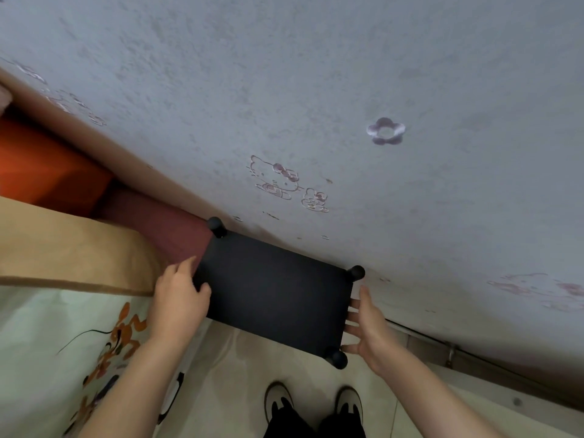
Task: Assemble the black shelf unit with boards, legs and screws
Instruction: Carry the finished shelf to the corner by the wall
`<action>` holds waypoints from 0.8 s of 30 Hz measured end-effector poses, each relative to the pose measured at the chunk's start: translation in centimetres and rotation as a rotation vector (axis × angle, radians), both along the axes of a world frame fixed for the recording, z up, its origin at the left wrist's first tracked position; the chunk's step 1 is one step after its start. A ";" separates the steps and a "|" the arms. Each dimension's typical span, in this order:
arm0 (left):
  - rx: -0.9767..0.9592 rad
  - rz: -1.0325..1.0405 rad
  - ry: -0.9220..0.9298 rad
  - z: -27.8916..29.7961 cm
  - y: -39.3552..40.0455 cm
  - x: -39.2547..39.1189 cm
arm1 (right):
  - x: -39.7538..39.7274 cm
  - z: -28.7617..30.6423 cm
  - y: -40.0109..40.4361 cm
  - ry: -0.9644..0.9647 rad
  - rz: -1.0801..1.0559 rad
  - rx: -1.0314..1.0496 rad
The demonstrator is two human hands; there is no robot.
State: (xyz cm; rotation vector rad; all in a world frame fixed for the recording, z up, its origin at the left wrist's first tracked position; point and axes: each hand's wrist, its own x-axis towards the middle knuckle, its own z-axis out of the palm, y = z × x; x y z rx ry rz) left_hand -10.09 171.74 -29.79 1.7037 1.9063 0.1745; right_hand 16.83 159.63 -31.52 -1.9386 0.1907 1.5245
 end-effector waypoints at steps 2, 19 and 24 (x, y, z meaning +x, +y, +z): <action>-0.013 0.104 -0.093 -0.5 -1.2 -0.6 | -0.5 0.0 -0.6 0.007 0.048 -0.027; 0.067 0.225 -0.382 -2.2 -2.3 -0.6 | -1.9 0.0 -3.2 0.030 0.003 0.025; 0.082 0.232 -0.396 -2.7 -3.3 -1.1 | -2.4 -0.4 -3.7 0.018 0.035 0.016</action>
